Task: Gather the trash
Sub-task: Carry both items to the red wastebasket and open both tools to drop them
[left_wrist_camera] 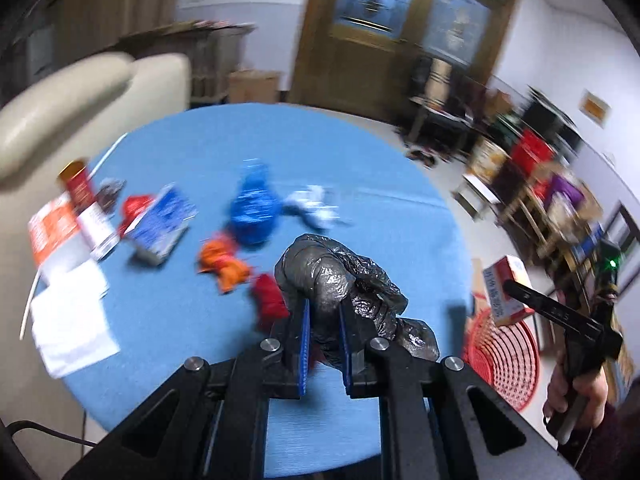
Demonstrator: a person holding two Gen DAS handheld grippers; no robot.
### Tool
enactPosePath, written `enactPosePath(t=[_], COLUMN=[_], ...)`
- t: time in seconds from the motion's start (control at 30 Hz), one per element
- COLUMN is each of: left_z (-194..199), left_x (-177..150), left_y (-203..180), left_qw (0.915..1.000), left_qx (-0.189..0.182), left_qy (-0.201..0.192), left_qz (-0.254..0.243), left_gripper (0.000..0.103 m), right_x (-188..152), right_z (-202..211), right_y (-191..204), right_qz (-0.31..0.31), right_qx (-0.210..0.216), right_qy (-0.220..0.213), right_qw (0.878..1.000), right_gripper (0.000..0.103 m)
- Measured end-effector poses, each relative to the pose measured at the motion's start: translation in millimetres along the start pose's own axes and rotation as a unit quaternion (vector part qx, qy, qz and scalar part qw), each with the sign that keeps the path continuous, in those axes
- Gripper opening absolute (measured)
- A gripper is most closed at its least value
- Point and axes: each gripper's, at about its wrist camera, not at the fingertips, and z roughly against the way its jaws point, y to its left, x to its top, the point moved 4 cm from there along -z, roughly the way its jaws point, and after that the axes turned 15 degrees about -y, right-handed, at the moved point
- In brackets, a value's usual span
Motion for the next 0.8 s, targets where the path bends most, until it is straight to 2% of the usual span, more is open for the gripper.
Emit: enactPosePath(t=[0.13,0.2,0.3,0.37,0.5,0.67,0.73,0.8], left_z=[-15.3,-27.2,-45.1,-60.2,-92.4,-125.0,-130.5,-135.9], left_x=[-6.6,-12.2,-22.8,-33.5,-57.3,-91.8,-106.2,-116.3], left_y=[-61.3,-93.9,-144.0,-179.9,-228.3,-277.8,-291.2,-298.4], left_qw=[0.9968,0.9925,0.9833,0.9741,0.9580,0.9381,0.9309,0.9258], left_qx=[-0.054,-0.081,-0.117,-0.144,-0.173,-0.192,-0.197,-0.195], left_qy=[0.025,0.038,0.061,0.078,0.116,0.153,0.166,0.177], left_qz=[-0.054,-0.083,-0.125,-0.156,-0.197,-0.244,-0.259,-0.271], left_gripper=[0.014,0.014,0.014,0.014,0.014,0.015,0.015,0.026], right_x=[-10.8,-17.5,-28.1,-35.9,-51.9,-67.2,-73.8,-77.0], right_z=[20.4,32.1,48.0,57.4,68.6,70.0,67.5,67.0], right_y=[-48.5,-77.0,-118.5,-144.9,-184.2,-208.6,-211.4,-216.1], right_qz=[-0.031,-0.049,-0.074,-0.095,-0.131,-0.163,-0.171,-0.176], right_qx=[-0.033,-0.052,-0.080,-0.091,-0.106,-0.108,-0.109,-0.110], right_qy=[0.004,0.005,0.011,0.015,0.027,0.042,0.050,0.055], right_qw=[0.999,0.997,0.994,0.991,0.985,0.980,0.978,0.977], right_gripper=[0.051,0.051,0.051,0.052,0.053,0.055,0.060,0.062])
